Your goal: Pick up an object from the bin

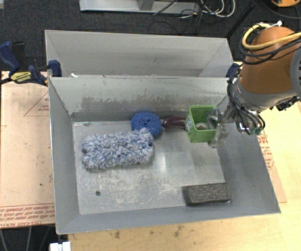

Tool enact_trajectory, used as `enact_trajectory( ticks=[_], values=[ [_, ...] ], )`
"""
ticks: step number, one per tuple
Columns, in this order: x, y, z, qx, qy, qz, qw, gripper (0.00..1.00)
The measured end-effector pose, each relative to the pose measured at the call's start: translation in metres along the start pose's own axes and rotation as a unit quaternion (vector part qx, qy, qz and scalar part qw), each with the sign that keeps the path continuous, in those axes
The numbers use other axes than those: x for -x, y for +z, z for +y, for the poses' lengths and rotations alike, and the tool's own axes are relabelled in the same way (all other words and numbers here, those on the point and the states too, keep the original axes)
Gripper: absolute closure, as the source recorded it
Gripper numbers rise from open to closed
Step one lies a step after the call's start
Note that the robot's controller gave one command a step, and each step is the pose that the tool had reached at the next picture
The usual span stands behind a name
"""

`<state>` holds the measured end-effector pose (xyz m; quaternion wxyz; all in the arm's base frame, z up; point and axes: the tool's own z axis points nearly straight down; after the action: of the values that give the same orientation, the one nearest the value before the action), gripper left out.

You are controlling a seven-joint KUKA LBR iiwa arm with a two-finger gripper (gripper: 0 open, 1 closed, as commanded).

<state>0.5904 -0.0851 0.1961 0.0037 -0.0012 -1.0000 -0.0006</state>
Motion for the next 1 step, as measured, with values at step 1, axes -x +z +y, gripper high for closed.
enact_trajectory(
  ticks=[1],
  values=[
    [0.0015,-0.0051,0.0004,0.000,-0.001,-0.0040,1.0000,0.00]
  ],
)
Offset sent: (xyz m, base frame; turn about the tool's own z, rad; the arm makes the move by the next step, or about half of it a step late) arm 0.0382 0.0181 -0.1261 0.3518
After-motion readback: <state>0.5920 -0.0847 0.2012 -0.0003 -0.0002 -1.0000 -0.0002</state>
